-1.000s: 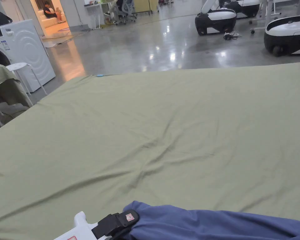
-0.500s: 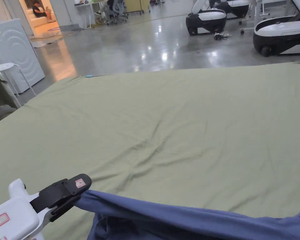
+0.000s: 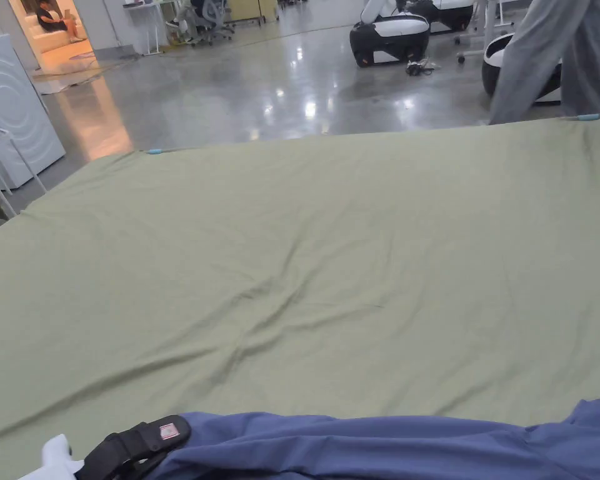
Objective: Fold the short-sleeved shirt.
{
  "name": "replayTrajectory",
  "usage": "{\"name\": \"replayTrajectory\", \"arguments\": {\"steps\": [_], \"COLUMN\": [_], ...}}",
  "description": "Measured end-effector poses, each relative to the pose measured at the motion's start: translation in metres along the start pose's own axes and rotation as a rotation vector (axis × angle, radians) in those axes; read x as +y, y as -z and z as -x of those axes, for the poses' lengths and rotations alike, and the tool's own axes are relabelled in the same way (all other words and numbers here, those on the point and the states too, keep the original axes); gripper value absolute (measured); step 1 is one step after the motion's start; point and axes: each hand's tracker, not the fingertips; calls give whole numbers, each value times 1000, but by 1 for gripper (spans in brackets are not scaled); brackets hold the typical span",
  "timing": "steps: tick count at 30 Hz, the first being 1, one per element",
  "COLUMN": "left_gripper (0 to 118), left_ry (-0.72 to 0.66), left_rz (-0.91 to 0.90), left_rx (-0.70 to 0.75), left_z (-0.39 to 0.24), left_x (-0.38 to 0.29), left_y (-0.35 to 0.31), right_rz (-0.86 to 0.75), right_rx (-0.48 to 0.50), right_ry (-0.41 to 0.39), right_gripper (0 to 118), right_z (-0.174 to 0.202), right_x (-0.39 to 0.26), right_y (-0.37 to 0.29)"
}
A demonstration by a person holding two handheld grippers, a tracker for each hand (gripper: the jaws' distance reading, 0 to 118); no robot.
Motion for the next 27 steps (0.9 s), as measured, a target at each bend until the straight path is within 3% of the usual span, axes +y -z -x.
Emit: {"name": "replayTrajectory", "arguments": {"steps": [3, 6, 7, 8, 10, 12, 19, 21, 25, 27], "left_gripper": [61, 56, 43, 15, 14, 14, 14, 14, 14, 14], "left_ry": [-24, 81, 75, 69, 9, 45, 451, 541, 502, 476], "left_rz": [66, 85, 74, 58, -10, -19, -116, -48, 135, 260], "left_rx": [-90, -17, -10, 12, -19, -51, -38, -51, -164, -154], "left_z": [12, -2, -3, 1, -2, -15, -131, -155, -175, -165], "left_x": [7, 4, 4, 5, 7, 18, 38, 23, -54, -99], "left_y": [23, 38, 37, 35, 25, 7, -45, -30, 58, 115], "right_rz": [1, 9, 10, 11, 12, 13, 5, -1, -8, -12], "right_rx": [10, -7, -8, -5, -2, 2, 18, 27, 45, 44], "right_ry": [1, -34, -41, -43, -36, -31, -25, -11, 7, 2], "right_gripper": [0, 0, 0, 0, 0, 0, 0, 0, 0, 0], "right_z": [3, 9, 10, 10, 9, 8, 6, 5, 6, 7], "right_x": [1, 0, 0, -1, -1, -2, -1, -2, -4, -6], "right_y": [0, 2, 1, 1, 1, 2, 4, 5, 3, -2]}}
